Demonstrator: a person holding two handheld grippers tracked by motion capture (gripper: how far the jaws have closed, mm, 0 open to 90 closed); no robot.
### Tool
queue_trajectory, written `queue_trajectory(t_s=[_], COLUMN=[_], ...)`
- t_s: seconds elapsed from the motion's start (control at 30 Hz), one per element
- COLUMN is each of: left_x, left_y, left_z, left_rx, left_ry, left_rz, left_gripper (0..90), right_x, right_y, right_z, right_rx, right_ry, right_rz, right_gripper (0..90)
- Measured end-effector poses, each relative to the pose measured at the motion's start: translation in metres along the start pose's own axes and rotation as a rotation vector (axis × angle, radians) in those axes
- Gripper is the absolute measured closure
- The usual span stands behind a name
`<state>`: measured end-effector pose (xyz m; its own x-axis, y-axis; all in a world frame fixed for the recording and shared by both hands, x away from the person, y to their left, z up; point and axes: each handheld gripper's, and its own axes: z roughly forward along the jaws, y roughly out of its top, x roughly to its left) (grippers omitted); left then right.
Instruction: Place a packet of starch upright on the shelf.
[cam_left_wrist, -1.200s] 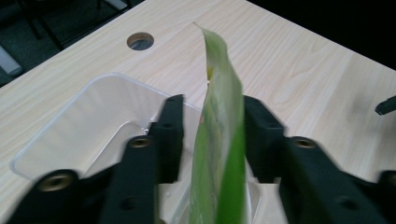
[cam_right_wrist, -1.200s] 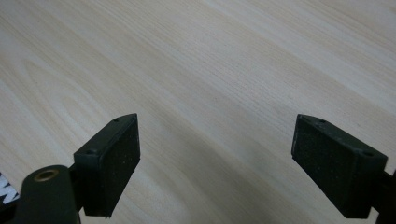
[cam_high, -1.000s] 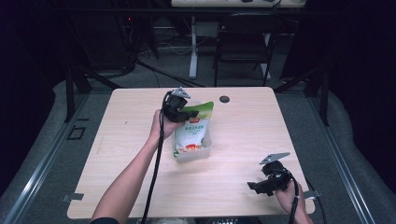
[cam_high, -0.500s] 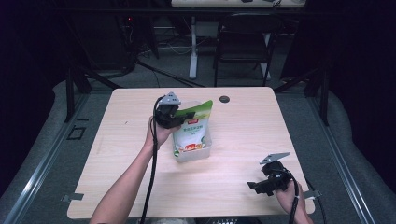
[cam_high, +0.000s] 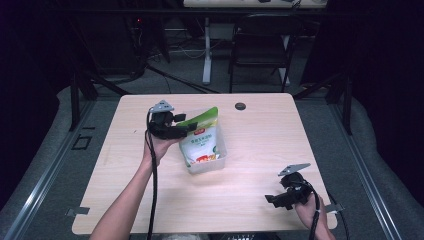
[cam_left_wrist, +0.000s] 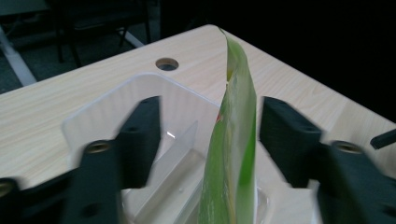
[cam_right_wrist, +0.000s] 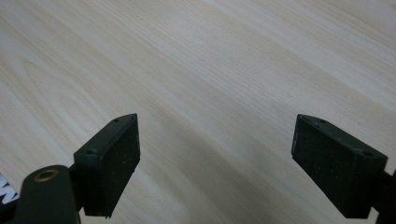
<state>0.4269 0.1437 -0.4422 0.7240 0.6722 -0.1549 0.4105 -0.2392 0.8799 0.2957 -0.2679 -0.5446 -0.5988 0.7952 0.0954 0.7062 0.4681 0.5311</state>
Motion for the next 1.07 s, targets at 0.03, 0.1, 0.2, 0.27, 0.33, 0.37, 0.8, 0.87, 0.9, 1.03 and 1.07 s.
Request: queue_trajectory(t_s=[0.03,0.1,0.2,0.27,0.33,0.37,0.8,0.87,0.9,1.03,1.07], left_x=[-0.001,-0.005,-0.011,-0.013,-0.014,-0.015,-0.012,-0.011,-0.011,-0.006,-0.004], left_y=[-0.001,-0.006,-0.015,-0.024,-0.039,-0.046,-0.118,-0.127,-0.127,-0.139,-0.143], left_z=[-0.006,-0.020,-0.039,-0.051,-0.064,-0.067,-0.083,-0.082,-0.082,-0.076,-0.075], left_rx=[-0.015,-0.034,-0.015,0.017,0.062,0.079,0.272,0.296,0.296,0.340,0.335], left_ry=[-0.013,0.010,0.039,0.064,0.098,0.109,0.191,0.208,0.208,0.239,0.230], left_rz=[-0.006,-0.009,-0.004,0.001,0.003,0.000,-0.090,-0.107,-0.107,-0.090,-0.098], left_gripper=[25.2,18.6,15.7,14.6,12.3,11.2,5.9,5.1,4.2,2.9,2.9], right_x=[0.000,0.000,-0.001,0.002,0.004,0.005,0.009,0.010,0.010,0.009,0.008], right_y=[0.000,0.000,0.000,0.000,0.001,0.002,0.001,0.001,0.001,0.001,0.001], right_z=[0.000,-0.001,0.002,0.004,0.003,0.003,0.007,0.006,0.006,0.003,0.005], right_rx=[0.007,0.003,0.016,0.002,0.011,0.017,0.030,0.024,0.024,0.012,0.003], right_ry=[-0.002,0.004,0.005,0.013,0.014,0.013,0.005,-0.003,-0.003,0.005,0.001], right_rz=[-0.003,0.003,0.005,0.009,-0.015,-0.018,-0.047,-0.051,-0.051,-0.050,-0.046], right_gripper=[14.9,14.9,15.1,15.1,15.0,15.0,15.1,15.1,15.1,14.9,15.0])
